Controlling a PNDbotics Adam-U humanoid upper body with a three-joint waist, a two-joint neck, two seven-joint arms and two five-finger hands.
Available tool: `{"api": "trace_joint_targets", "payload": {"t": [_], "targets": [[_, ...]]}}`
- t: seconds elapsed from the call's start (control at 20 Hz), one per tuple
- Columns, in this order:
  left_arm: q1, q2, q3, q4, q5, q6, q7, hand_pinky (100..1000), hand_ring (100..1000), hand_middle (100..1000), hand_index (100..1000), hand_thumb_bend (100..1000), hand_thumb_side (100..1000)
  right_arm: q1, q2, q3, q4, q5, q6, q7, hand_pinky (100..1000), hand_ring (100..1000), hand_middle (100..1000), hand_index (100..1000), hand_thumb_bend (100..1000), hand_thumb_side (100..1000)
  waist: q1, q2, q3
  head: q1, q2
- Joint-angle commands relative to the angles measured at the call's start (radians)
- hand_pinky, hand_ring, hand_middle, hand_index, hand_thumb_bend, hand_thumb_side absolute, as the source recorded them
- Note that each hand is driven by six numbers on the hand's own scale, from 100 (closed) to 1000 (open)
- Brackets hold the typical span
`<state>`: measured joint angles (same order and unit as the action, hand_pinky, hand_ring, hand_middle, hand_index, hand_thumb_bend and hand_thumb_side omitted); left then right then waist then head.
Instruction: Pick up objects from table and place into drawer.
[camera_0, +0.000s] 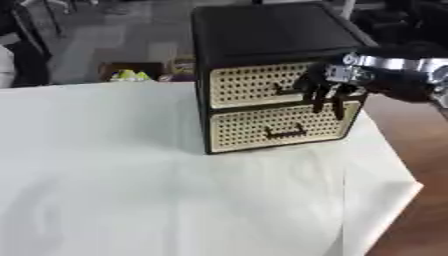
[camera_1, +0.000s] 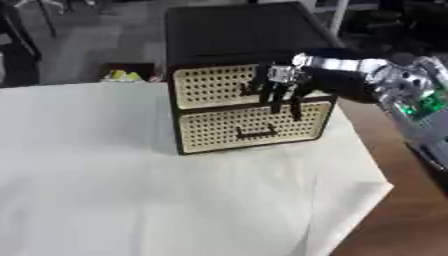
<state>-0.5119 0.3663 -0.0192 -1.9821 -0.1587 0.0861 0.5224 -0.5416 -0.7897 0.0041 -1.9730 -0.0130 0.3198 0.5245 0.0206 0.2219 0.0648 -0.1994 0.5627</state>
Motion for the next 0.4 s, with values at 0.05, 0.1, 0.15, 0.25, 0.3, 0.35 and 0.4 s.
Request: {"api": "trace_joint_targets", "payload": {"t": [0.05, 0.1, 0.15, 0.25, 0.3, 0.35, 0.4], "targets": [[-0.008, 0.008, 0.015, -0.018, 0.006, -0.002, 0.008, 593, 624, 570, 804, 100, 994, -0.006, 0.026, -0.062, -0.027, 0.007, -0.033, -0.153, 384, 575, 569, 771, 100, 1000, 0.0, -0.022, -0.002, 0.012, 0.008], [-0.008, 0.008, 0.016, -0.018, 0.006, -0.002, 0.01, 593, 624, 570, 804, 100, 994, -0.005, 0.037, -0.074, -0.027, 0.009, -0.04, -0.218, 388, 572, 564, 765, 100, 1000, 0.001, -0.024, -0.003, 0.018, 0.01], [-0.007, 0.008, 0.017, -0.018, 0.006, -0.002, 0.011, 593, 624, 570, 804, 100, 994, -0.005, 0.046, -0.084, -0.027, 0.011, -0.049, -0.283, 396, 570, 559, 757, 100, 1000, 0.002, -0.025, -0.003, 0.024, 0.013], [-0.007, 0.007, 0.018, -0.018, 0.006, -0.003, 0.014, 593, 624, 570, 805, 100, 993, -0.006, 0.059, -0.094, -0.027, 0.012, -0.068, -0.408, 400, 566, 552, 749, 100, 1000, 0.003, -0.028, -0.004, 0.035, 0.02], [-0.006, 0.007, 0.018, -0.018, 0.007, -0.003, 0.015, 593, 625, 570, 805, 100, 993, -0.007, 0.066, -0.096, -0.027, 0.01, -0.078, -0.469, 401, 565, 550, 746, 100, 1000, 0.004, -0.028, -0.004, 0.04, 0.024], [-0.006, 0.006, 0.019, -0.018, 0.007, -0.003, 0.016, 594, 625, 570, 805, 100, 993, -0.01, 0.074, -0.101, -0.027, 0.005, -0.091, -0.531, 420, 564, 545, 738, 100, 1000, 0.005, -0.029, -0.005, 0.044, 0.029], [-0.006, 0.006, 0.019, -0.018, 0.008, -0.003, 0.017, 594, 625, 570, 805, 100, 993, -0.013, 0.082, -0.106, -0.027, -0.003, -0.105, -0.6, 431, 564, 544, 734, 100, 1000, 0.006, -0.03, -0.005, 0.045, 0.033]]}}
